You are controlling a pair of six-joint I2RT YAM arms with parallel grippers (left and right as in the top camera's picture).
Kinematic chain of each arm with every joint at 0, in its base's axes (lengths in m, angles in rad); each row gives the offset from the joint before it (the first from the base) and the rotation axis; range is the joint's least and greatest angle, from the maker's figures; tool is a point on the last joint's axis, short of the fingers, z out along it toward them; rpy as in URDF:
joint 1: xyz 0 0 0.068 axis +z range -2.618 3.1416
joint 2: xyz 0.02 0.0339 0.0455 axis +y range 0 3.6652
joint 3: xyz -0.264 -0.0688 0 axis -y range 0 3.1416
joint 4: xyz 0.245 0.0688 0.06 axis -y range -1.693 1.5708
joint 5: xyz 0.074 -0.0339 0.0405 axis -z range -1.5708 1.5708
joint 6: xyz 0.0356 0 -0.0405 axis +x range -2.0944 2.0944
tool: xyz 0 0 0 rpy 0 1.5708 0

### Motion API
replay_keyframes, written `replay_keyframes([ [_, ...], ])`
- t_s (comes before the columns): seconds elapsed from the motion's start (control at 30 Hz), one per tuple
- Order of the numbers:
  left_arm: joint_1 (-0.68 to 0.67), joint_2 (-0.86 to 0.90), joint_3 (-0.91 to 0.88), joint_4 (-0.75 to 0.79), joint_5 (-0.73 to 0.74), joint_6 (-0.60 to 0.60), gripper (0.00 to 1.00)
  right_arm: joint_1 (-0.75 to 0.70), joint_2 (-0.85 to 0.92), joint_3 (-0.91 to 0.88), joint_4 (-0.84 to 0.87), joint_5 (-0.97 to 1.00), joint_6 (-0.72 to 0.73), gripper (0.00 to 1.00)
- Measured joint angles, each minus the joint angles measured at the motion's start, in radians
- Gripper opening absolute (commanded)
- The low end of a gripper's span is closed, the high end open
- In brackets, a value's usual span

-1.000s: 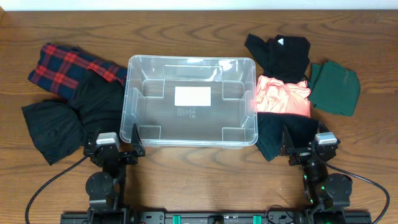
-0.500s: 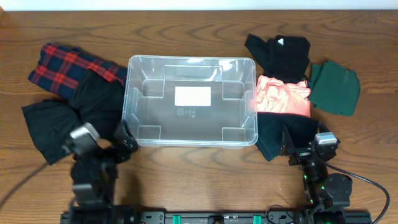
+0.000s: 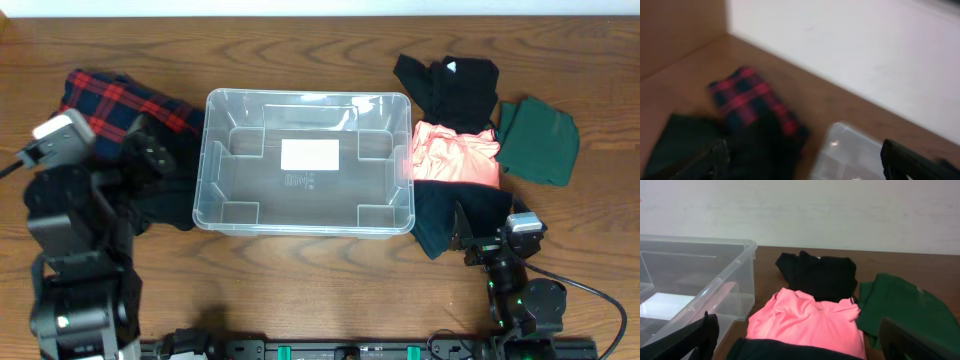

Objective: Pack container
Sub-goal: 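Grasp the black garment beside the plaid shirt with the left gripper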

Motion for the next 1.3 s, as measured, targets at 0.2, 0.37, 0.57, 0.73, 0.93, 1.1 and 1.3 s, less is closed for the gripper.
replay_keyframes([
  [0.2, 0.336, 0.158, 0.007, -0.141, 0.039, -0.074, 0.98, 0.000, 0.000, 0.000, 0.000, 0.000, 0.000, 0.99],
  [0.37, 0.592, 0.300, 0.008, -0.141, 0.169, -0.077, 0.98, 0.000, 0.000, 0.000, 0.000, 0.000, 0.000, 0.99],
  [0.57, 0.818, 0.525, 0.009, -0.141, 0.378, 0.018, 0.98, 0.000, 0.000, 0.000, 0.000, 0.000, 0.000, 0.99],
  [0.73, 0.910, 0.672, 0.009, -0.110, 0.446, 0.078, 0.98, 0.000, 0.000, 0.000, 0.000, 0.000, 0.000, 0.99],
  [0.93, 0.925, 0.805, 0.009, 0.003, 0.536, 0.154, 0.98, 0.000, 0.000, 0.000, 0.000, 0.000, 0.000, 0.99],
  [1.1, 0.925, 0.888, 0.009, 0.049, 0.622, 0.233, 0.98, 0.000, 0.000, 0.000, 0.000, 0.000, 0.000, 0.99],
  [1.3, 0.925, 1.007, 0.009, 0.114, 0.682, 0.282, 0.98, 0.000, 0.000, 0.000, 0.000, 0.000, 0.000, 0.99],
])
